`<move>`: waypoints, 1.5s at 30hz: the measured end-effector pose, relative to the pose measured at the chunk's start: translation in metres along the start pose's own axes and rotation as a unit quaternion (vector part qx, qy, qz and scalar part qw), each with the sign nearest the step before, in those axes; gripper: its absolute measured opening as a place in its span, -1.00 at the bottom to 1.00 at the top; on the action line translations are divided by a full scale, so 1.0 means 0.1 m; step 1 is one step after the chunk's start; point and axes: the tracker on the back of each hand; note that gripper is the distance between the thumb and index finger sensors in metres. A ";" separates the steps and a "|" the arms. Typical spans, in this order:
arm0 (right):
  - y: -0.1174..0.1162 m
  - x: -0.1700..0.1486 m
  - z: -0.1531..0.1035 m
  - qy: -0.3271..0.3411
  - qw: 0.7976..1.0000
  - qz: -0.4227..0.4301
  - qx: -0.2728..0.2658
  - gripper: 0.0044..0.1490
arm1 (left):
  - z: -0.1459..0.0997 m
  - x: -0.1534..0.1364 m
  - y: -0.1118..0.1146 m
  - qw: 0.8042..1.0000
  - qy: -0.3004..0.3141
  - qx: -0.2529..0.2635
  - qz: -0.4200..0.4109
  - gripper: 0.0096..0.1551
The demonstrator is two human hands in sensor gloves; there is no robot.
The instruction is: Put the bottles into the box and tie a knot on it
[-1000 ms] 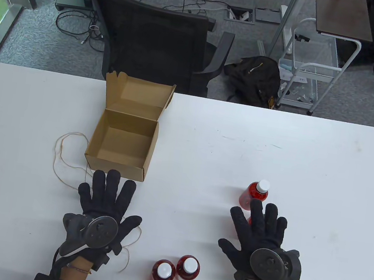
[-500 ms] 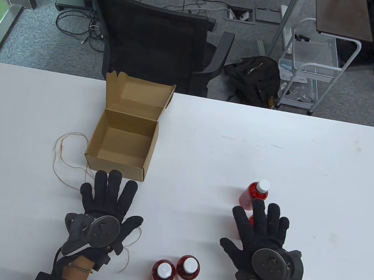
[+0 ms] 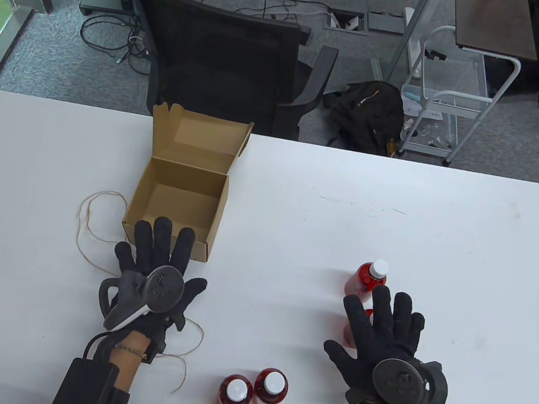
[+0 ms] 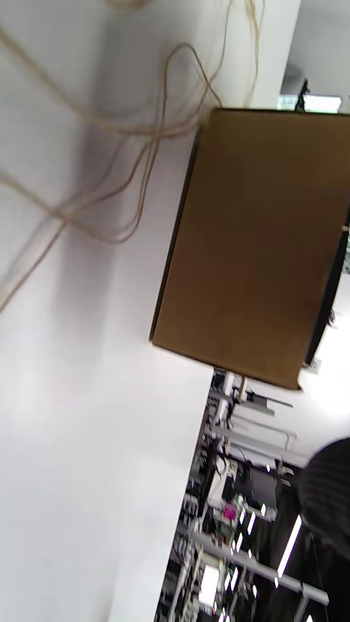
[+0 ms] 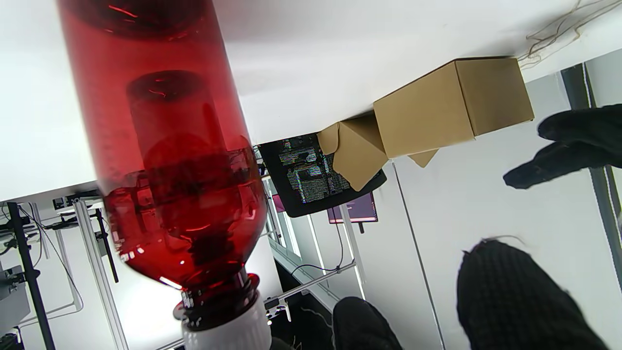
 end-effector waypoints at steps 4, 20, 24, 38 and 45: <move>0.00 0.00 0.00 -0.002 1.000 0.001 0.003 0.10 | 0.18 -0.08 -0.08 0.999 -0.043 -0.005 0.024 0.29; -0.01 -0.03 0.01 -0.004 1.000 0.014 0.001 0.09 | 0.31 -0.35 0.05 0.996 -0.073 -0.018 0.047 0.14; -0.02 -0.03 0.01 -0.004 1.000 0.014 0.004 0.09 | 0.27 -0.25 0.08 0.996 -0.049 -0.028 0.067 0.11; -0.03 -0.03 0.01 -0.002 1.000 0.025 0.003 0.06 | -0.09 0.54 0.37 0.985 0.082 -0.068 0.132 0.09; -0.03 -0.03 0.01 -0.003 0.999 0.033 0.006 0.05 | -0.27 0.79 0.44 0.981 0.152 -0.088 0.078 0.01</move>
Point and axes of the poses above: the tracker on the back of each hand, its own x axis roughly to the thumb side, its own z axis roughly from the wrist to the fingertips, y = z × x, and after that the axes turned 13 degrees about -z, right-handed
